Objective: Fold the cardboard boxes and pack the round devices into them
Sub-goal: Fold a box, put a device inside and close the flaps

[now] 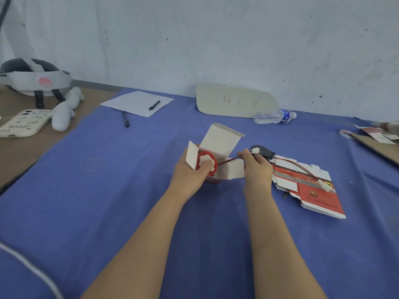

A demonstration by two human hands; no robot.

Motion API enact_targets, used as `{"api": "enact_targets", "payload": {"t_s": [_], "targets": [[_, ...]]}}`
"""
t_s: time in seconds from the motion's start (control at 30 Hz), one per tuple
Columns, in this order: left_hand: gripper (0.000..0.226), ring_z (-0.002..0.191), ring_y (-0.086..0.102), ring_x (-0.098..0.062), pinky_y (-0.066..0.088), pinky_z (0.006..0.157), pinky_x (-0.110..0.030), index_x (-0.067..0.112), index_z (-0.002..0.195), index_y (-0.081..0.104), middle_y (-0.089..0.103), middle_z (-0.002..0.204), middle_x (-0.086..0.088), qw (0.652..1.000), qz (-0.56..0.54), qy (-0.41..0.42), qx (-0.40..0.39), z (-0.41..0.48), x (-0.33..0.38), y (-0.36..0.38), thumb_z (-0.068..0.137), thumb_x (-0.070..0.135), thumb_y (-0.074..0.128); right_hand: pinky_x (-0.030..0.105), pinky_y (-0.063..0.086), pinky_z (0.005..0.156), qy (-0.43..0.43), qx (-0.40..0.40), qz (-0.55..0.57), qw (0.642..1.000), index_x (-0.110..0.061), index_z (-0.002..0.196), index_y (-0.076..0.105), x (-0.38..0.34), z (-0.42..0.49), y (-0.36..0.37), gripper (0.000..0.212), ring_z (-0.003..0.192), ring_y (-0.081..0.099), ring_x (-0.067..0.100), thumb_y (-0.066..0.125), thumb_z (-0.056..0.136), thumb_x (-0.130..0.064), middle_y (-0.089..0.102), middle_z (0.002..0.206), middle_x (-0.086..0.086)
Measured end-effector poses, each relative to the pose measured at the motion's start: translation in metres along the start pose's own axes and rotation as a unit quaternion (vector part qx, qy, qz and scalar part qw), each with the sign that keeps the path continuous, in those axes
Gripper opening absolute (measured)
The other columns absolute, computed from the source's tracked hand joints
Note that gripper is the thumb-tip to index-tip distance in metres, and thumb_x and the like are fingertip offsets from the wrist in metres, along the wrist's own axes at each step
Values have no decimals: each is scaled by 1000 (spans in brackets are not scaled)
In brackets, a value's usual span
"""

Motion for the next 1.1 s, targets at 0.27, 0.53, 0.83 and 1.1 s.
{"api": "enact_targets", "payload": {"t_s": [0.27,0.53,0.83,1.1], "targets": [[18,94,60,-7,54,76,-25,31,103,56,61,96,14,998,0,-36,58,6,-7,-8,87,23,62,14,41,66,-186,41,-26,981,-19,124,52,-20,-14,-1,33,66,51,3,57,92,-13,59,84,-2],[14,91,62,-13,54,78,-30,26,98,60,65,96,7,990,-10,-55,131,7,-10,-16,86,19,61,22,45,63,-258,-62,-79,961,-20,82,57,-31,-39,20,14,62,52,5,55,90,-9,58,69,-8],[11,97,58,-17,45,71,-25,20,98,54,61,108,-2,966,-14,-37,254,7,-9,-30,88,17,58,18,49,66,-176,-204,-132,954,-9,113,64,-22,-37,35,27,64,59,0,43,97,-6,68,84,-4],[22,90,53,-14,41,63,-20,32,86,39,53,105,1,951,-32,-8,307,4,-2,-37,91,20,57,27,42,76,-258,-182,-434,844,-17,114,66,-9,-41,44,29,104,52,23,44,97,-9,62,111,3]]}}
Point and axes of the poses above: each hand's wrist, its own z-axis towards the middle knuckle, its own y-axis out of the palm, x = y × z, the point moved 4 cm from there along z, towards the middle knuckle
